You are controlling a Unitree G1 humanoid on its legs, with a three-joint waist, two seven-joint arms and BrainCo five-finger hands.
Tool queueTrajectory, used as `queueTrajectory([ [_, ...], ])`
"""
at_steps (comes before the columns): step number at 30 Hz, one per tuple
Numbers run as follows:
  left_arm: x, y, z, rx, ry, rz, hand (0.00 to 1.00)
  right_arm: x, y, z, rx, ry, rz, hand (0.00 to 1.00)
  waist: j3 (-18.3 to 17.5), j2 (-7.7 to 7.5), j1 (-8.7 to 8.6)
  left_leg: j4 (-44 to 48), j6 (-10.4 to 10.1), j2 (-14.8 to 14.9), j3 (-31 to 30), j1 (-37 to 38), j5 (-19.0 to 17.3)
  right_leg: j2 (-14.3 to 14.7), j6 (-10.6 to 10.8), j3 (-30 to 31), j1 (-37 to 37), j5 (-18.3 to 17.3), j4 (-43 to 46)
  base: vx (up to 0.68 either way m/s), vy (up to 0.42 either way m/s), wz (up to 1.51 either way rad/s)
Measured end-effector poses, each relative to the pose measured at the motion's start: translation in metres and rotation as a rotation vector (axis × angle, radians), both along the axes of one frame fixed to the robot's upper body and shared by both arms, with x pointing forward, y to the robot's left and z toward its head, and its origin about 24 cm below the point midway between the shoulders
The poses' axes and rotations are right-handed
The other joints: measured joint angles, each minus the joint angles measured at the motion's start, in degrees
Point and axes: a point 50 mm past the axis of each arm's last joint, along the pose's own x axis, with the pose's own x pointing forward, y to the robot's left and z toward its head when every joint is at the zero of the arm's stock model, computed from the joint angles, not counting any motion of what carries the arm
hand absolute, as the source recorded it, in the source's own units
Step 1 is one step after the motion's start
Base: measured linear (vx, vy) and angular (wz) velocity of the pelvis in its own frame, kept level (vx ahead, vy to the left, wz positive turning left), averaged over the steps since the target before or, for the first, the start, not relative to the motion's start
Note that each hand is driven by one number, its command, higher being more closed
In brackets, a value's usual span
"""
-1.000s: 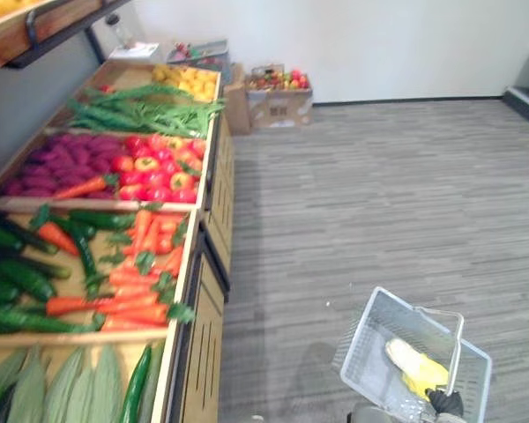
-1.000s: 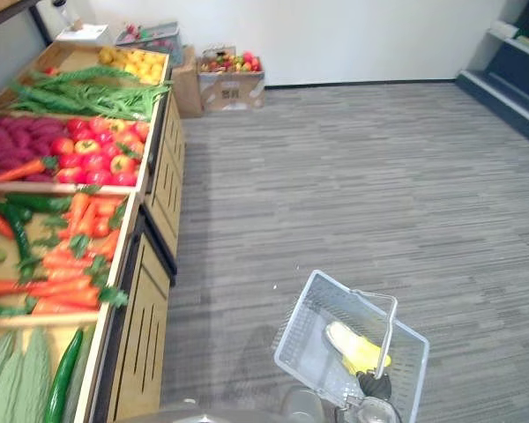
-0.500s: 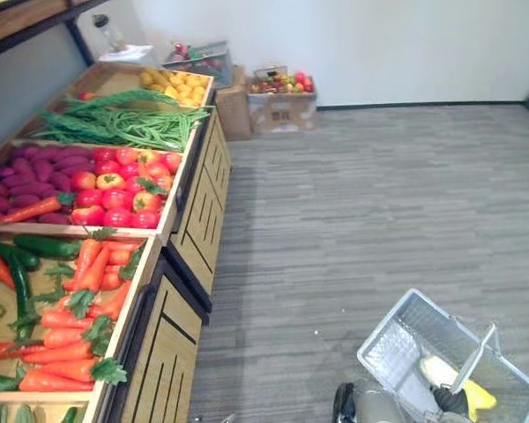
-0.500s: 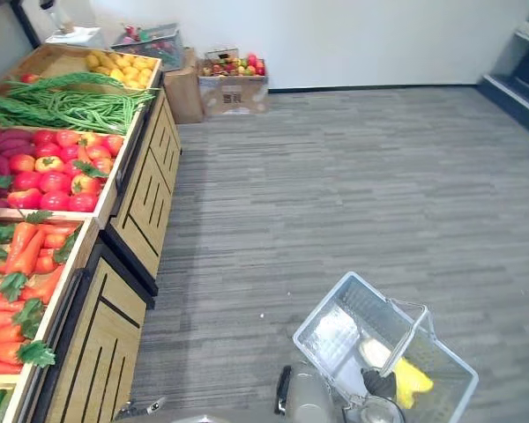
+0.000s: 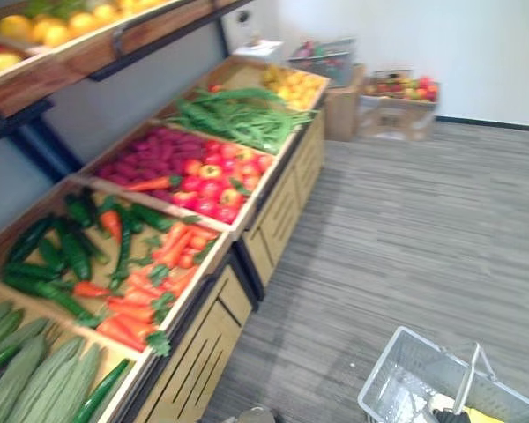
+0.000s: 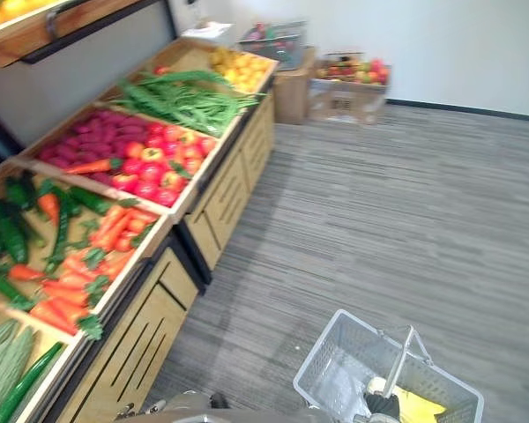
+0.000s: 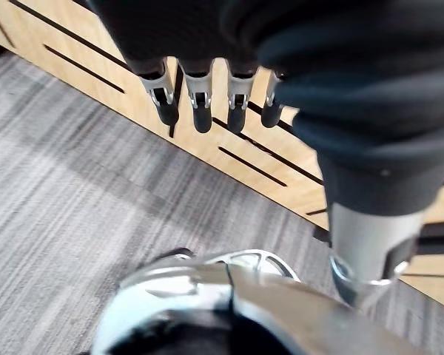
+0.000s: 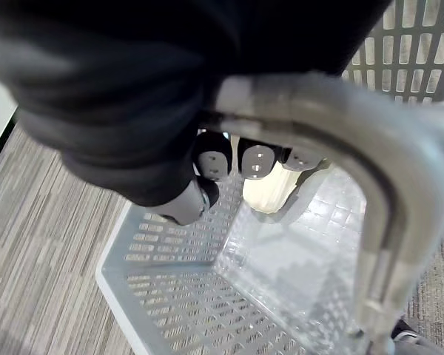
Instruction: Pick vegetable in the basket
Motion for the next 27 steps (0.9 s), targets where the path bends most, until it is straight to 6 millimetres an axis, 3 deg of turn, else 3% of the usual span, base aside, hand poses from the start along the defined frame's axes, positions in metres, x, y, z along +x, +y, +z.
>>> queueTrajectory([
  [2,-0.004,0.004,0.000,0.011,0.025,0.002,0.00,0.002,0.003,-0.001,-0.005,0.000,0.011,1.00,0.0,-1.22,0.09,-2.5,2.3,-1.8,2.5,1.0,0.9,-0.4,1.6,-0.9,1.9,1.0,-1.5,0.22,0.188,1.03],
  [4,-0.010,0.011,0.000,0.029,0.058,0.007,0.00,0.019,0.010,0.001,-0.008,-0.037,0.060,1.00,0.3,-2.17,0.69,-1.4,6.2,-2.6,4.1,0.6,-0.9,-0.6,1.8,-0.6,2.8,1.1,-2.4,0.17,0.140,0.53],
  [6,-0.013,0.012,0.000,0.032,0.073,0.010,0.00,0.029,0.014,0.003,-0.012,-0.067,0.099,1.00,0.6,-2.93,0.88,-1.9,7.0,-3.6,3.0,1.0,-1.6,-1.8,1.8,0.0,2.5,1.1,0.7,0.14,0.112,0.39],
  [8,-0.014,0.012,-0.001,0.031,0.077,0.011,0.00,0.033,0.016,0.004,-0.017,-0.069,0.126,1.00,0.5,-2.83,0.95,-3.5,7.3,-4.3,1.6,2.3,-3.0,-4.1,2.6,3.6,0.8,1.0,8.5,0.14,0.116,0.49],
  [9,-0.014,0.013,-0.001,0.033,0.080,0.010,0.00,0.035,0.017,0.004,-0.007,-0.074,0.132,1.00,0.4,-3.01,1.23,-3.4,6.9,-4.7,0.2,3.0,-4.7,-6.8,4.5,7.0,-1.9,1.4,17.7,0.13,0.093,0.53],
  [10,-0.014,0.015,0.000,0.039,0.083,0.000,0.00,0.036,0.018,0.004,0.000,-0.080,0.139,1.00,0.1,-3.53,1.46,-3.4,6.9,-5.7,-1.6,3.4,-5.4,-10.1,7.5,11.1,-6.1,4.4,28.9,0.20,0.092,0.62],
  [12,-0.009,0.017,0.001,0.049,0.068,-0.021,0.00,0.041,0.016,0.006,-0.006,-0.095,0.132,1.00,-0.2,-4.27,0.88,-3.4,7.3,-7.1,-6.1,4.8,-5.8,-12.6,7.7,15.4,-10.9,8.6,42.4,0.25,0.043,0.99],
  [13,-0.006,0.018,0.002,0.057,0.057,-0.023,0.00,0.041,0.015,0.007,-0.008,-0.096,0.126,1.00,-0.1,-4.36,0.44,-3.4,7.8,-7.4,-7.9,5.4,-5.7,-12.9,7.4,15.5,-11.5,8.0,45.6,0.32,0.001,1.40],
  [15,0.000,0.019,0.005,0.090,0.029,-0.011,0.00,0.038,0.014,0.007,-0.013,-0.101,0.117,1.00,0.2,-3.95,0.10,-3.4,8.0,-7.3,-13.3,7.8,-5.7,-12.0,3.5,16.1,-13.8,5.6,50.5,0.30,-0.027,1.39],
  [17,0.005,0.021,0.007,0.109,0.009,0.009,0.00,0.042,0.015,0.008,-0.016,-0.123,0.117,1.00,0.2,-4.04,0.20,-3.1,7.6,-6.4,-18.7,9.2,-5.5,-11.0,3.6,16.2,-16.0,2.3,46.5,0.26,-0.120,1.48],
  [20,0.005,0.023,0.007,0.118,0.006,0.035,0.00,0.044,0.016,0.008,-0.009,-0.131,0.081,1.00,0.4,-3.56,0.45,-2.5,6.7,-3.9,-23.3,9.6,-5.2,-9.0,3.5,17.4,-16.6,2.1,35.1,0.17,-0.157,1.12],
  [22,0.002,0.030,0.008,0.137,0.016,0.049,0.00,0.042,0.018,0.006,0.004,-0.116,0.041,1.00,0.5,-3.53,1.05,-2.6,3.8,-1.1,-27.3,9.5,-5.1,-6.0,4.2,23.1,-16.6,3.0,19.5,0.19,-0.329,0.92],
  [23,0.001,0.032,0.008,0.141,0.019,0.052,0.00,0.042,0.019,0.005,0.008,-0.110,0.035,1.00,0.5,-3.67,1.22,-2.6,3.0,-0.6,-28.5,9.2,-5.2,-5.4,4.8,25.1,-16.6,3.5,16.0,0.15,-0.412,0.78],
  [25,0.004,0.042,0.010,0.165,0.018,0.049,0.00,0.032,0.017,0.001,0.026,-0.065,-0.024,1.00,0.9,-5.01,1.45,-2.6,-0.3,0.7,-34.6,7.7,-6.3,-3.7,4.8,33.7,-14.9,9.0,5.5,0.09,-0.474,1.05],
  [26,0.005,0.047,0.011,0.176,0.017,0.052,0.00,0.027,0.018,-0.001,0.039,-0.050,-0.057,1.00,1.0,-5.93,1.37,-2.9,-1.3,0.7,-35.5,7.7,-6.7,-3.8,4.4,35.2,-13.7,12.4,4.5,0.08,-0.597,1.32],
  [27,0.003,0.054,0.013,0.192,0.023,0.060,0.00,0.014,0.020,-0.006,0.070,-0.010,-0.134,1.00,0.3,-7.41,1.41,-4.0,-2.9,2.1,-36.0,8.2,-6.7,-3.0,7.3,36.7,-10.8,9.6,3.6,0.10,-0.554,1.10],
])
